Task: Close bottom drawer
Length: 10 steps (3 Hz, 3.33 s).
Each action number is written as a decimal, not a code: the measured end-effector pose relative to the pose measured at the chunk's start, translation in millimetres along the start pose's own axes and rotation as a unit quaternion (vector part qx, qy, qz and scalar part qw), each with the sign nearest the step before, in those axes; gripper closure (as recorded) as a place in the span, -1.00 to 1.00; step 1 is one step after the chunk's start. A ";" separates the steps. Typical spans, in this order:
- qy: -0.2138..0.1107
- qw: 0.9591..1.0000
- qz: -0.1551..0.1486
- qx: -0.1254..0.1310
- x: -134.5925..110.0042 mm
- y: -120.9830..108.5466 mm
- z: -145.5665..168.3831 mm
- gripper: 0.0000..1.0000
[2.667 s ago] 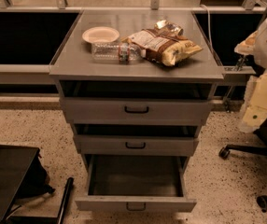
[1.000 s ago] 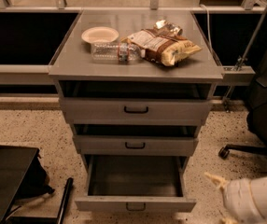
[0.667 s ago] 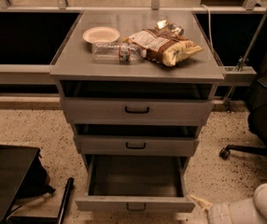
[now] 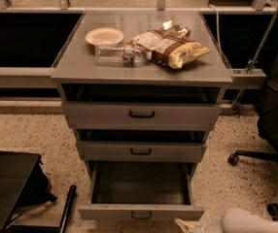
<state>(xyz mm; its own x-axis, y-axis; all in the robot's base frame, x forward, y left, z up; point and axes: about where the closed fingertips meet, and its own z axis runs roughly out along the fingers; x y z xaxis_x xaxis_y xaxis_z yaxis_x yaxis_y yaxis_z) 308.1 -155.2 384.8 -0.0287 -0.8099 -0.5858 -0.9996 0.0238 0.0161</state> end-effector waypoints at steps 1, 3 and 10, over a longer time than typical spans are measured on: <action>0.017 1.000 -0.003 -0.004 12.6 -4.9 31.7 -1.00; 0.010 1.000 0.001 -0.009 28.3 -5.8 61.3 -1.00; -0.203 0.978 0.051 -0.003 201.3 -41.3 204.0 -1.00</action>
Offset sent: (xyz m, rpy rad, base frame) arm 0.0126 0.0168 -0.0747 -0.0826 0.0052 0.0187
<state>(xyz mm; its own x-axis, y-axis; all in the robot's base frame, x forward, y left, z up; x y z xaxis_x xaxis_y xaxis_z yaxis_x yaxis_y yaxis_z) 343.9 -199.7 100.9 -0.1259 -0.5040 -0.8545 -0.9917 0.0870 0.0948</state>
